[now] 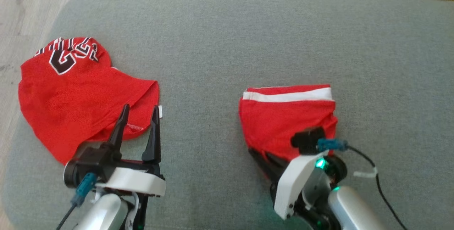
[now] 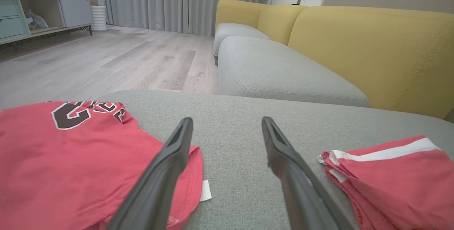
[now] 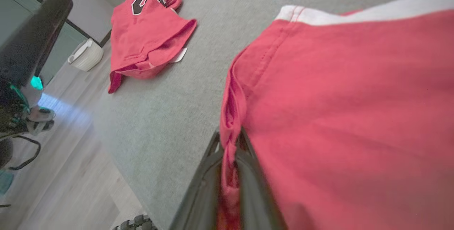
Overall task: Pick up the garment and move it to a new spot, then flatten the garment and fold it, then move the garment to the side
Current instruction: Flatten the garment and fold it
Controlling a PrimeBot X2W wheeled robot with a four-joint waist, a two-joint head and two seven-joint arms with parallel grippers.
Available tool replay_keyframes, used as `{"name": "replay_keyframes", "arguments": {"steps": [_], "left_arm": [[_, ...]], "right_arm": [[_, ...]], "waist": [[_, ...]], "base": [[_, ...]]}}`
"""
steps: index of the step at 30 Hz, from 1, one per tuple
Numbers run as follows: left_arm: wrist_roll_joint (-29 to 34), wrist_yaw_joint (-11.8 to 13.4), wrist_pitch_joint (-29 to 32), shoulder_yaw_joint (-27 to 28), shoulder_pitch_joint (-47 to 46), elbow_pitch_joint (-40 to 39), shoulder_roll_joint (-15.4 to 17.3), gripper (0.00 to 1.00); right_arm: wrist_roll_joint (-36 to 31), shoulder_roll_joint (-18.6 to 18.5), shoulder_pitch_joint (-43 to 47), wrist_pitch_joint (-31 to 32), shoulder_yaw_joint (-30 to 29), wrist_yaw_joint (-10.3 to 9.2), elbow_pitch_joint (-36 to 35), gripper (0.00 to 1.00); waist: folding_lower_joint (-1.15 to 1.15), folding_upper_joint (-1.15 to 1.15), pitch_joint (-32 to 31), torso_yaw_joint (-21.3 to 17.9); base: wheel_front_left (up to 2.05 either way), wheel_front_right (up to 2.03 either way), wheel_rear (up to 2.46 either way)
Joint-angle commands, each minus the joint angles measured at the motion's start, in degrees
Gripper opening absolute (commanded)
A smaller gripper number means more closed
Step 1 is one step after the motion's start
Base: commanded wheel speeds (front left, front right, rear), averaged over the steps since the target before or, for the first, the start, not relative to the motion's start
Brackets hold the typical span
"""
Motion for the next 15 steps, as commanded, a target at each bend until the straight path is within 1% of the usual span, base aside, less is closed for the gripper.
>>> {"name": "replay_keyframes", "arguments": {"steps": [1, 3, 6, 7, 10, 12, 15], "left_arm": [[-0.53, 0.35, -0.61, 2.25, -1.53, -1.13, 0.67, 1.00], [-0.55, 0.34, -0.70, 2.26, -1.53, -1.01, 0.59, 1.00], [-0.59, 0.38, -0.98, 2.43, -1.46, -0.64, 0.50, 1.00], [-0.48, 0.49, -1.17, 2.59, -1.40, -0.46, 0.57, 1.00], [-0.16, 0.73, -1.42, 2.83, -1.36, -0.32, 0.79, 1.00], [-0.13, 0.95, -1.53, 3.08, -1.18, -0.29, 0.95, 1.00], [0.03, 1.36, -1.66, 3.42, -0.83, -0.39, 1.35, 1.00]], "right_arm": [[0.83, 0.94, -0.13, -1.40, 2.16, -0.04, -1.11, 0.98], [0.98, 0.98, -0.14, -2.08, 2.35, -0.04, -0.86, 1.00], [0.95, 1.05, -0.67, -5.81, 2.63, -0.04, -1.53, 1.00], [0.71, 1.06, -1.31, -8.98, 2.98, -0.04, -3.04, 1.00], [0.12, 0.22, -2.10, -14.11, 2.37, -0.04, -6.11, 1.00], [-0.78, -0.38, -2.33, -16.68, 0.30, -0.04, -7.98, 1.00], [-3.99, -1.13, -1.70, -19.55, -6.25, -0.04, -10.79, 1.00]], "waist": [[0.00, 0.00, 0.28, 0.30], [0.00, 0.00, 0.32, 0.35], [0.00, 0.00, 0.23, 0.26], [0.00, 0.00, 0.07, 0.09], [0.00, 0.00, -0.27, -0.24], [0.00, 0.00, -0.57, -0.56], [0.00, 0.00, -1.08, -0.92]], "base": [[0.00, 0.00, 0.00], [0.00, 0.00, 0.00], [0.00, 0.00, 0.00], [0.00, 0.00, 0.00], [0.00, 0.00, 0.00], [0.00, 0.00, 0.00], [0.00, 0.00, 0.00]]}}
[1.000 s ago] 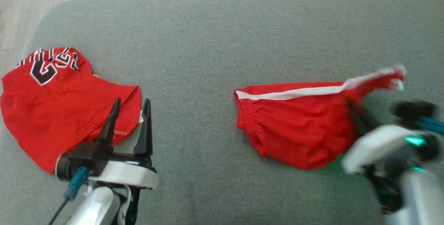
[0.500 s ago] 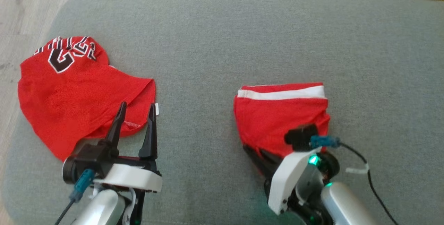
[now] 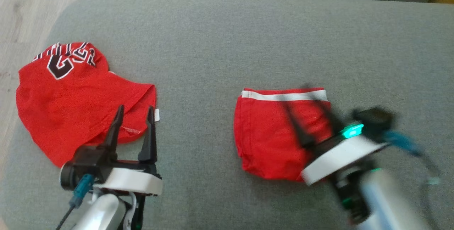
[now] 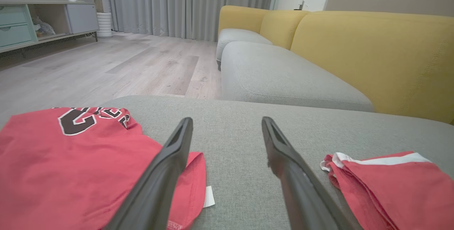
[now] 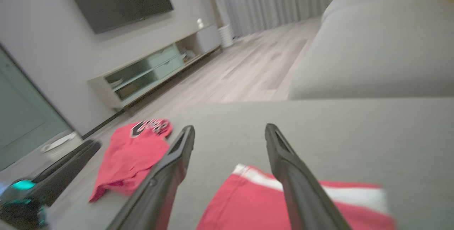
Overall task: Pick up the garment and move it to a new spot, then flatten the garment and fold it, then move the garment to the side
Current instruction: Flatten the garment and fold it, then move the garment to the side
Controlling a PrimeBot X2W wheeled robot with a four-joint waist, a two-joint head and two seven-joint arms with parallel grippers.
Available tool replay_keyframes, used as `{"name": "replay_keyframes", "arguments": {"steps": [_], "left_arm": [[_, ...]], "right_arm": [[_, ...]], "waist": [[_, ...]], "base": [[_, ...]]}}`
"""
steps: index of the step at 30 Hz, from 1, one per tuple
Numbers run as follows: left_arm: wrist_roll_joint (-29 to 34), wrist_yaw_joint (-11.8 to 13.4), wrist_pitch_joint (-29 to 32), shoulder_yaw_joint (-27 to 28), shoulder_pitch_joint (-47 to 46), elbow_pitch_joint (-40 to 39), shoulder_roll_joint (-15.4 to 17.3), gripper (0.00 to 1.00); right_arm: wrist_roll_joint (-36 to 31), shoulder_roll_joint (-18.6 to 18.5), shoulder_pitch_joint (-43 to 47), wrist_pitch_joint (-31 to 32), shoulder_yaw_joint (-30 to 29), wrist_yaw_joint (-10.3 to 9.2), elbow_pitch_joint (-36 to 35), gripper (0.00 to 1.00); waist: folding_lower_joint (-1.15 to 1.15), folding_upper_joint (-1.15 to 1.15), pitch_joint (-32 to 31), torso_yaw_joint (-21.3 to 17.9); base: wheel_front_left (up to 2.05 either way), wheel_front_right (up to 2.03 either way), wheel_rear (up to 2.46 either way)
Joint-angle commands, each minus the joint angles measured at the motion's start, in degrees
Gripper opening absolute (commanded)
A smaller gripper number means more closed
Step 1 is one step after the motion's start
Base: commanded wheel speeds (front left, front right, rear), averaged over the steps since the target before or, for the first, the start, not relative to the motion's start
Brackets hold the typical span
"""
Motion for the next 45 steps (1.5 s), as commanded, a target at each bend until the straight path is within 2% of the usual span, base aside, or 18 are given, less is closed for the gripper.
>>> {"name": "replay_keyframes", "arguments": {"steps": [1, 7, 11, 20, 29, 45], "left_arm": [[0.11, 0.58, -0.68, 3.03, -0.73, -1.73, 1.84, 1.00], [0.57, 1.99, -0.41, 3.91, 0.69, -2.60, 3.70, 1.00], [0.83, 3.26, 0.30, 4.46, 2.42, -3.66, 5.32, 1.00], [0.94, 5.22, 3.19, 3.90, 7.79, -6.79, 8.32, 1.00], [0.48, 5.72, 4.75, 2.51, 10.69, -7.89, 8.65, 1.00], [-0.17, 5.98, 5.11, 2.27, 10.97, -7.97, 8.75, 1.00]], "right_arm": [[-1.81, -0.65, -1.47, -1.19, -1.97, -0.05, -3.33, 1.00], [-7.94, -0.39, 3.92, -0.81, -17.47, -0.05, -8.81, 1.00], [-10.26, -0.03, 7.96, 0.58, -21.64, -0.05, -12.01, 1.00], [-11.40, 1.17, 14.78, 2.26, -20.85, -0.05, -14.80, 1.00], [-10.83, 1.62, 18.93, 3.67, -19.08, -0.05, -14.93, 1.00], [-10.69, 1.86, 20.24, 4.47, -19.52, -0.05, -15.52, 1.00]], "waist": [[0.00, 0.00, -0.26, -0.23], [0.00, 0.00, -1.18, -1.12], [0.00, 0.00, -2.10, -2.41], [0.00, 0.00, -5.80, -4.68], [0.00, 0.00, -8.85, -5.07], [0.00, 0.00, -9.42, -4.94]], "base": [[0.00, 0.00, 0.00], [0.00, 0.00, 0.00], [0.00, 0.00, 0.00], [0.00, 0.00, 0.00], [0.00, 0.00, 0.00], [0.00, 0.00, 0.00]]}}
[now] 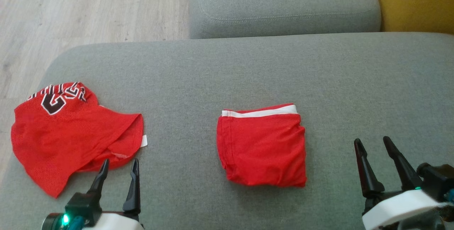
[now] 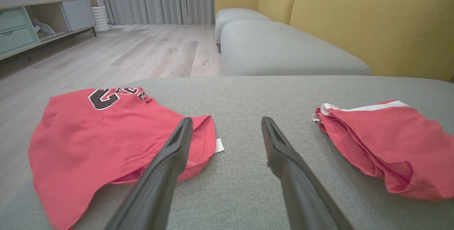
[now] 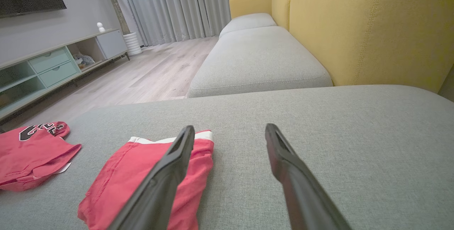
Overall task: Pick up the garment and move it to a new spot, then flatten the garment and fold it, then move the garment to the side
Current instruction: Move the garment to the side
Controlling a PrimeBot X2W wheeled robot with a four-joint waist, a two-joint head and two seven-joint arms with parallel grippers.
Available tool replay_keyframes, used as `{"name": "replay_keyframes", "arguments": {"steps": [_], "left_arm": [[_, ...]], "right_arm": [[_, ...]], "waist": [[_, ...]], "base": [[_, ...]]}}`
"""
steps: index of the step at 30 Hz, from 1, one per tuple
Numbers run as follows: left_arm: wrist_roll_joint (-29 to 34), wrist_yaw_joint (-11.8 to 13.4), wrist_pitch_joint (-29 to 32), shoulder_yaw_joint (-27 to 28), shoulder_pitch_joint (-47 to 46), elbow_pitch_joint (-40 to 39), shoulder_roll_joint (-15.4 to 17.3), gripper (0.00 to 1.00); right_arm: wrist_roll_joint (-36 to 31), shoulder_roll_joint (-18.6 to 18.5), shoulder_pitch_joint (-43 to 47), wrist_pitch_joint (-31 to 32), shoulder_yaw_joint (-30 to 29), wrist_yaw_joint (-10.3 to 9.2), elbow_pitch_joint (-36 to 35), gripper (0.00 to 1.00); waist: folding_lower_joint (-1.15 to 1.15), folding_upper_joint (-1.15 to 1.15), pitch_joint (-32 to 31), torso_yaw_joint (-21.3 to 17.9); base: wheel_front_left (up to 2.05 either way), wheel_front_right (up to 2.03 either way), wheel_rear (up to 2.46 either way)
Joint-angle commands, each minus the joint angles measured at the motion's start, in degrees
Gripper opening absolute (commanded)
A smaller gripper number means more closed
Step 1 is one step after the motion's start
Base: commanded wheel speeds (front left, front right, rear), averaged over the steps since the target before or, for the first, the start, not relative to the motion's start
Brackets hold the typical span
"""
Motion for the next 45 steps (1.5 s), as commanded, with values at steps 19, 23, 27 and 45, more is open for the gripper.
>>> {"name": "replay_keyframes", "arguments": {"steps": [19, 23, 27, 45], "left_arm": [[0.94, 0.64, -1.83, 2.36, -5.17, -2.85, 1.96, 1.00], [2.05, 0.01, -2.74, 1.86, -7.93, -3.36, 1.32, 1.00], [2.66, -0.59, -3.91, 1.81, -10.48, -3.10, 0.33, 1.00], [4.29, -3.84, -7.00, 2.28, -14.32, 0.16, -4.21, 1.00]], "right_arm": [[0.82, -0.51, -3.89, 2.56, 0.66, -0.04, -0.13, 1.00], [2.43, -1.40, -6.77, 3.49, 2.81, -0.04, 5.09, 1.00], [4.96, -1.56, -10.28, 3.03, 5.58, -0.04, 12.20, 1.00], [9.07, -1.95, -19.49, 4.55, 8.50, -0.04, 30.47, 0.00]], "waist": [[0.00, 0.00, 2.45, 0.91], [0.00, 0.00, 4.95, 2.69], [0.00, 0.00, 7.18, 4.96], [0.00, 0.00, 10.71, 9.31]], "base": [[0.00, 0.00, 0.00], [0.00, 0.00, 0.00], [0.00, 0.00, 0.00], [0.00, 0.00, 0.00]]}}
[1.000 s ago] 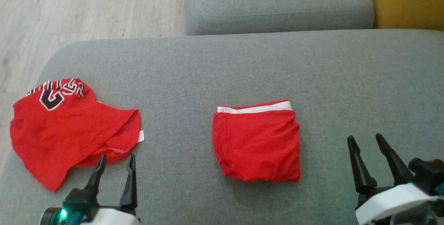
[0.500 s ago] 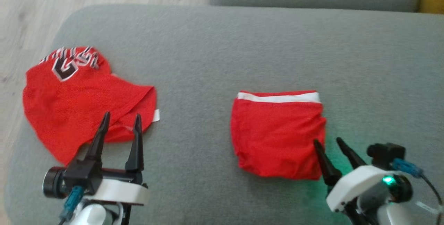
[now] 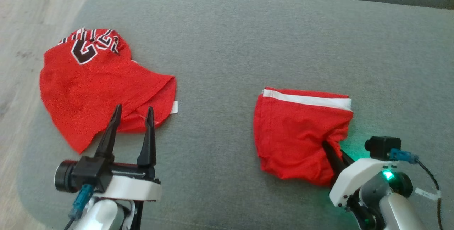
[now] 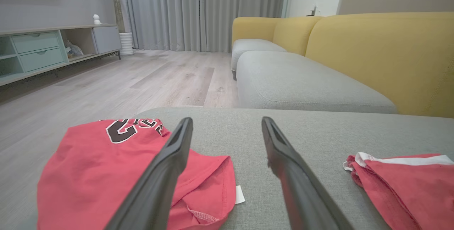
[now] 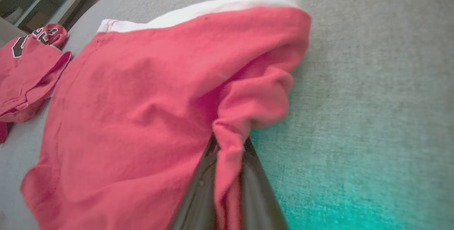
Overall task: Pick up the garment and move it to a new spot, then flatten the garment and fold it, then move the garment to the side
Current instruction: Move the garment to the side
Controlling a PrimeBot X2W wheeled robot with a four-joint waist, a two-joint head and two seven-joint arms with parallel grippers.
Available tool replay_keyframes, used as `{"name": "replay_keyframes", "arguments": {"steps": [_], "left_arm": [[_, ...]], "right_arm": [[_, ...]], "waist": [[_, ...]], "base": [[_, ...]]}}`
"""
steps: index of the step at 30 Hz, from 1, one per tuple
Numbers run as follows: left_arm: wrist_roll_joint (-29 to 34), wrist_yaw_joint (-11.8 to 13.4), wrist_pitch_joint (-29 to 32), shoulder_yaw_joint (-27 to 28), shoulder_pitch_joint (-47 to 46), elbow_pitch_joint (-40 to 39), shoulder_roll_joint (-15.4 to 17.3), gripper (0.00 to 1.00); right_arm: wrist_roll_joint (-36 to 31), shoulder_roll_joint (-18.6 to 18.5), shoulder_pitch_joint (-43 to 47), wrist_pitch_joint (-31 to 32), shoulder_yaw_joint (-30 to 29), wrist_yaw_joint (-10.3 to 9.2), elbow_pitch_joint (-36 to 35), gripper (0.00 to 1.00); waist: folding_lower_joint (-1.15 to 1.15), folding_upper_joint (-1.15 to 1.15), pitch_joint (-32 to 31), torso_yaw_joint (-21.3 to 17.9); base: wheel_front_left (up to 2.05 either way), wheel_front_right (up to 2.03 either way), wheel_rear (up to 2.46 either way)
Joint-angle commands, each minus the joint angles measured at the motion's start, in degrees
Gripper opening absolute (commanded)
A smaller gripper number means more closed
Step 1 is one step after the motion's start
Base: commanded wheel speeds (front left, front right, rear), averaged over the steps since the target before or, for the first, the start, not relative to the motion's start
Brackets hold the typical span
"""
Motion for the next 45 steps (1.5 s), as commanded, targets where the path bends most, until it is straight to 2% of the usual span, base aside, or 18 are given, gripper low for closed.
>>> {"name": "replay_keyframes", "arguments": {"steps": [1, 6, 11, 16, 20, 24, 29, 30, 35, 39, 40, 41, 42, 45], "left_arm": [[0.68, -0.19, -0.55, 2.75, -2.17, -1.28, 0.68, 1.00], [0.91, -0.53, -0.64, 3.37, -1.73, -1.30, 0.42, 1.00], [1.39, -0.64, -0.68, 3.86, -1.60, -2.04, 0.42, 1.00], [2.12, -0.87, -0.69, 3.93, -2.54, -3.09, 0.79, 1.00], [2.72, -1.24, -0.05, 3.39, -4.26, -3.82, 1.01, 1.00], [3.56, -1.88, 0.98, 2.32, -7.00, -4.43, 0.74, 1.00], [4.96, -2.93, 2.10, 0.83, -10.83, -5.00, 0.43, 1.00], [4.96, -2.93, 2.10, 0.83, -10.83, -5.00, 0.43, 1.00], [6.07, -4.01, 2.71, -0.18, -14.25, -5.14, 0.30, 1.00], [6.57, -4.64, 2.71, -0.61, -16.42, -5.07, 0.04, 1.00], [6.64, -4.76, 2.67, -0.64, -16.88, -5.02, -0.01, 1.00], [6.68, -4.87, 2.61, -0.65, -17.25, -4.89, -0.05, 1.00], [6.70, -4.95, 2.53, -0.69, -17.53, -4.76, -0.12, 1.00], [6.63, -5.14, 2.32, -0.68, -18.04, -4.20, -0.17, 1.00]], "right_arm": [[-0.59, -0.84, -1.54, -0.80, 1.53, -0.05, -1.60, 0.00], [-2.90, -3.30, -2.10, -1.30, 2.15, -0.05, -4.11, 0.00], [-3.84, -6.71, -3.00, -1.25, 2.93, -0.05, -6.82, 0.00], [-3.52, -10.54, -5.89, -0.99, 3.70, -0.05, -7.54, 0.00], [-3.00, -13.60, -9.98, -1.64, 3.93, -0.05, -6.72, 0.00], [-3.03, -17.41, -14.39, -2.51, 2.00, -0.05, -3.65, 0.00], [-4.24, -23.73, -19.42, -3.68, -4.18, -0.05, 2.43, 0.00], [-4.24, -23.73, -19.42, -3.68, -4.18, -0.05, 2.43, 0.00], [-7.30, -28.80, -23.91, -5.73, -11.19, -0.05, 8.90, 0.00], [-11.58, -30.40, -27.25, -7.80, -16.30, -0.05, 14.15, 0.00], [-12.74, -30.44, -28.07, -8.37, -17.85, -0.05, 15.53, 0.03], [-13.61, -30.12, -28.80, -8.87, -19.29, -0.05, 16.90, 0.44], [-14.45, -29.80, -29.46, -10.05, -20.63, -0.05, 17.85, 1.00], [-17.04, -28.76, -30.45, -12.98, -23.28, -0.05, 20.26, 1.00]], "waist": [[0.00, 0.00, 0.12, -0.99], [0.00, 0.00, 0.69, -6.02], [0.00, 0.00, 1.81, -13.56], [0.00, 0.00, 3.65, -20.63], [0.00, 0.00, 6.00, -24.18], [0.00, 0.00, 8.76, -25.18], [0.00, 0.00, 12.79, -23.83], [0.00, 0.00, 12.79, -23.83], [0.00, 0.00, 16.65, -21.72], [0.00, 0.00, 19.14, -20.41], [0.00, 0.00, 19.62, -20.21], [0.00, 0.00, 19.89, -20.08], [0.00, 0.00, 20.09, -19.97], [0.00, 0.00, 20.31, -19.92]], "base": [[0.00, 0.00, 0.00], [0.00, 0.00, 0.00], [0.00, 0.00, 0.00], [0.00, 0.00, 0.00], [0.00, 0.00, 0.00], [0.00, 0.00, 0.00], [0.00, 0.00, 0.00], [0.00, 0.00, 0.00], [0.00, 0.00, 0.00], [0.00, 0.00, 0.00], [0.00, 0.00, 0.00], [0.00, 0.00, 0.00], [0.00, 0.00, 0.00], [0.00, 0.00, 0.00]]}}
